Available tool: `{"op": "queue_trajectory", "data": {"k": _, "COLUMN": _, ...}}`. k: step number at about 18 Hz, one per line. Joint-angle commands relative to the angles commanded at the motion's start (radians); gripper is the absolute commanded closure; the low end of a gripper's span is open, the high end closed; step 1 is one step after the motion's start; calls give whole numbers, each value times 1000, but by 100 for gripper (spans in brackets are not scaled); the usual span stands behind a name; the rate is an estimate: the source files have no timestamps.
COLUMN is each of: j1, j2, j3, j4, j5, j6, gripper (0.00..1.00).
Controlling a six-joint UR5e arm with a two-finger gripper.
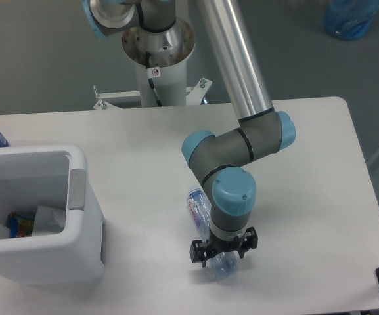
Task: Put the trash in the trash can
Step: 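Lower the gripper around the bottle's end and close on it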
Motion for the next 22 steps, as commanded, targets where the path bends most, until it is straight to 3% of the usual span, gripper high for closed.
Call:
{"op": "queue_trajectory", "data": {"k": 10, "j1": -9, "j2": -8, "j3": -2, "j4": 0, "j5": 29, "j6": 2, "gripper": 1}}
{"op": "queue_trajectory", "data": {"k": 15, "j1": -17, "j2": -6, "j3": 0, "j4": -2, "j5": 58, "j6": -2, "gripper": 30}}
{"op": "queue_trajectory", "data": {"k": 22, "j1": -18, "j2": -3, "j3": -3, "j4": -2, "j5": 60, "j6": 2, "gripper": 34}}
